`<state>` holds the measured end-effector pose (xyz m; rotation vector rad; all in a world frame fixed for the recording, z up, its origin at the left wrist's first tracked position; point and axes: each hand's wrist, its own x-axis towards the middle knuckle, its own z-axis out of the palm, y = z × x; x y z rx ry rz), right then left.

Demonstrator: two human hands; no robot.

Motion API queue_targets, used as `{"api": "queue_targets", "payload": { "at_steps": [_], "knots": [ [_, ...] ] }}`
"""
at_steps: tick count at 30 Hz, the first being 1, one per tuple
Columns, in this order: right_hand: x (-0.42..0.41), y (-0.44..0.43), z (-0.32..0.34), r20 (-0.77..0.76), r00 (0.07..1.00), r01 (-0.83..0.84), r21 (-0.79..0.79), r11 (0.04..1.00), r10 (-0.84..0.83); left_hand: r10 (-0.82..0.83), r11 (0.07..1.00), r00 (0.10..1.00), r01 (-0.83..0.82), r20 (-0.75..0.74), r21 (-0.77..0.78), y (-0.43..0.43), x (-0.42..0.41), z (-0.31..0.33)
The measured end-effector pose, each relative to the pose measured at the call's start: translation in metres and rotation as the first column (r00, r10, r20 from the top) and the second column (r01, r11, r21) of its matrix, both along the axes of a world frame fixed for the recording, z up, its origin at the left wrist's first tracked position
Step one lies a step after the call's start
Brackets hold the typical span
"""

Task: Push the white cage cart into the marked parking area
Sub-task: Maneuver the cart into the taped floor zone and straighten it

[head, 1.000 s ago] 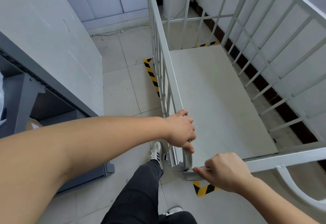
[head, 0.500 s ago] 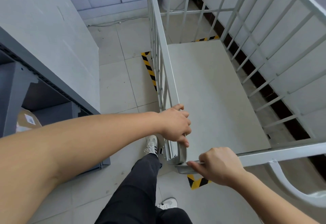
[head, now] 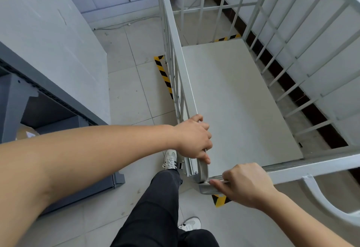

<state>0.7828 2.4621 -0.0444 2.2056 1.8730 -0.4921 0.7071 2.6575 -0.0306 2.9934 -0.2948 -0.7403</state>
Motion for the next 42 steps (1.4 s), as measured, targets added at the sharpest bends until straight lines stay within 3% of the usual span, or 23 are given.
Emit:
{"api": "queue_targets", "payload": {
  "at_steps": [11,20,42],
  "knots": [
    [0.0,0.005,0.003,0.017,1.0,0.016,-0.038,0.999,-0.015,0.03,0.996,0.999,-0.033,-0.037,-0.08,0.004,0.003,-0.001],
    [-0.003,0.004,0.007,0.057,0.997,0.05,-0.058,0.997,-0.046,0.016,0.997,0.999,-0.019,-0.038,-0.074,0.003,0.004,0.001],
    [0.001,0.003,-0.001,-0.014,1.0,0.024,-0.034,0.999,-0.024,0.031,0.999,0.996,-0.034,-0.086,-0.032,0.002,0.006,0.002]
  ]
}}
